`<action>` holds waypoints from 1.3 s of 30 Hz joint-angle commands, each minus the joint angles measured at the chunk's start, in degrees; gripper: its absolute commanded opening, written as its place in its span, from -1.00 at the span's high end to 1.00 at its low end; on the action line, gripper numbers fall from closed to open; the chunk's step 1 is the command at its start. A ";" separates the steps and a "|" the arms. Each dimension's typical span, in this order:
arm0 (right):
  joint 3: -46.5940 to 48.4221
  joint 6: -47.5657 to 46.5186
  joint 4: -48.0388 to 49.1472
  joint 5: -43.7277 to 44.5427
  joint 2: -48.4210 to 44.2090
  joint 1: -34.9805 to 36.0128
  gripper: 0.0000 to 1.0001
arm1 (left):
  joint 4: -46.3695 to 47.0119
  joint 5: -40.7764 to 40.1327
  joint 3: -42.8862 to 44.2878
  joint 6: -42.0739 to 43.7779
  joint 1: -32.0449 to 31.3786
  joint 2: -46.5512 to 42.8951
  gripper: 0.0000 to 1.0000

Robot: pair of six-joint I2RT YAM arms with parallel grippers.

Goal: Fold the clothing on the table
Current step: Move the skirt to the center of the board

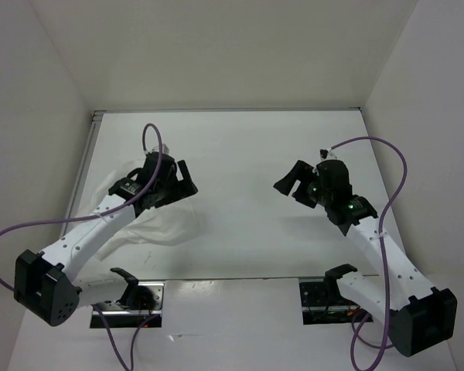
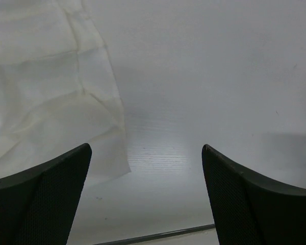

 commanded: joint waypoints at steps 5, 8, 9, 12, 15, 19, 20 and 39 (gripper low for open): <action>1.67 -1.29 2.90 -0.84 0.20 -0.88 -0.65 | -15.54 -7.47 6.34 0.82 7.29 5.28 -0.90; 1.67 -1.90 2.90 -0.84 0.73 -0.88 -0.65 | -19.41 -9.33 5.65 -0.60 7.82 11.17 -0.87; 1.67 -1.90 2.38 -0.84 0.73 -0.88 -0.65 | -19.42 -9.33 4.69 -1.12 7.82 12.14 -0.87; 1.67 -1.90 2.37 -0.84 0.21 -0.88 -0.65 | -19.42 -8.81 3.10 -1.12 7.82 16.87 -0.87; 1.67 -2.43 1.84 -0.84 -0.32 -2.11 -0.65 | -18.72 -8.28 1.87 -1.12 7.82 20.65 -0.87; 1.14 -2.43 1.84 -0.84 -0.85 -3.25 -0.65 | -15.48 -5.21 1.34 0.27 6.59 24.53 -0.61; 1.14 -2.43 1.84 -0.84 -1.37 -3.26 -0.65 | -14.51 -3.89 0.64 0.89 6.59 25.32 -0.35; 11.25 -8.76 -2.11 -3.38 -3.58 -12.49 -0.65 | -13.25 15.22 53.71 14.96 -4.05 44.84 0.75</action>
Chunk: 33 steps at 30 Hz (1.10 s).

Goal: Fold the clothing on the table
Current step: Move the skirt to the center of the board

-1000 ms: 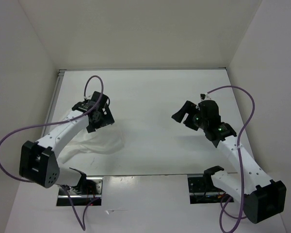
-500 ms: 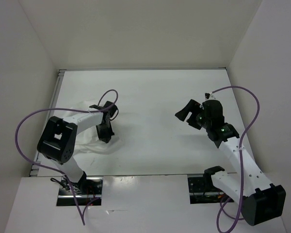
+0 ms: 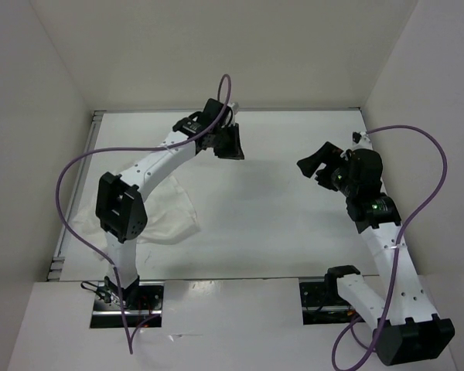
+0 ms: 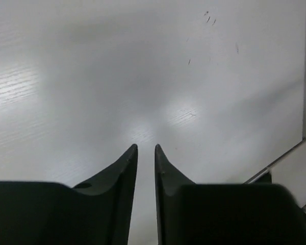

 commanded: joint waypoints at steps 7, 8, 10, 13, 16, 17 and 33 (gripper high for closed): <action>1.87 -0.91 0.38 -2.59 -0.74 -0.90 -0.65 | -10.04 -15.99 -15.30 -1.11 2.44 -8.29 -0.68; 1.26 -0.91 0.38 -2.59 -0.74 -0.90 -0.65 | -10.57 -16.69 -17.68 -1.90 2.44 -9.78 -0.76; 1.25 -0.91 0.38 -3.11 -0.74 -1.52 -0.65 | -12.33 -18.89 -23.57 -4.45 2.96 -10.67 -0.80; 0.73 -0.91 0.38 -3.64 0.75 -1.52 -0.65 | -15.40 -22.66 -28.14 -7.61 2.44 -11.20 -0.82; 0.73 -0.91 0.38 -4.26 1.37 -1.52 -0.65 | -17.16 -23.64 -30.61 -9.03 1.82 -9.89 -0.82; 0.73 -0.91 0.38 -4.26 1.89 -1.52 -0.65 | -17.17 -23.64 -31.40 -9.55 1.82 -9.01 -0.82; 2.48 -4.24 -1.99 -3.56 1.37 -3.10 -0.65 | -6.62 8.68 9.50 -1.03 -2.05 7.76 1.00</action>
